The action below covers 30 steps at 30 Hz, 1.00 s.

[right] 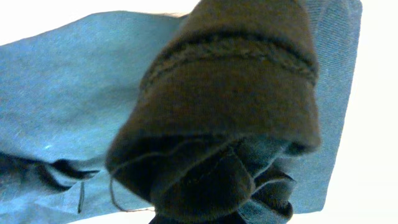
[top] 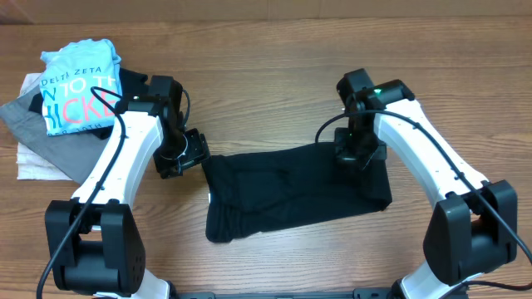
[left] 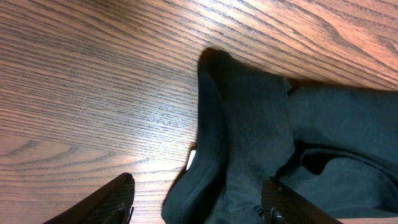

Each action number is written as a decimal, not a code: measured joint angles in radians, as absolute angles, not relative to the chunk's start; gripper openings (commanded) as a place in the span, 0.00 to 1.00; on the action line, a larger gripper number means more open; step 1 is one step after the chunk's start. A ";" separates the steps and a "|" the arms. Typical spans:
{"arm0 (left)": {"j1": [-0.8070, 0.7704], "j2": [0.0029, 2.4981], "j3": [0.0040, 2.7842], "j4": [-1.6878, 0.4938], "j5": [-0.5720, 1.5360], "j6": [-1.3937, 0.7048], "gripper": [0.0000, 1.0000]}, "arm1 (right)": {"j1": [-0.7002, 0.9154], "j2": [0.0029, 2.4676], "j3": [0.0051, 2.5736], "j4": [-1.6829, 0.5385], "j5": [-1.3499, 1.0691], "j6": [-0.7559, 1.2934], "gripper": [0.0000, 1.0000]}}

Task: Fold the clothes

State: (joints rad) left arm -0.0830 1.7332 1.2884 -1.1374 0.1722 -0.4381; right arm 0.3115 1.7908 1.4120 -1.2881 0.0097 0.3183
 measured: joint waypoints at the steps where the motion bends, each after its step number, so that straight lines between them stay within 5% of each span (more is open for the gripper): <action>1: -0.083 1.733 1.288 -1.137 0.173 -0.438 0.68 | 0.318 1.791 1.412 -1.291 0.007 0.320 0.04; 20: -0.083 1.733 1.288 -1.137 0.173 -0.438 0.68 | 0.342 1.791 1.412 -1.348 -0.143 0.333 0.06; 24: -0.083 1.733 1.288 -1.137 0.173 -0.438 0.68 | 0.342 1.791 1.412 -1.356 -0.169 0.334 0.26; 30: -0.083 1.733 1.288 -1.137 0.173 -0.438 0.68 | 0.343 1.791 1.412 -1.382 -0.287 0.260 0.30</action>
State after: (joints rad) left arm -0.0830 1.7332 1.2884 -1.1374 0.1726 -0.4381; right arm 0.3431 1.7912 1.4120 -1.3815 -0.2874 0.2596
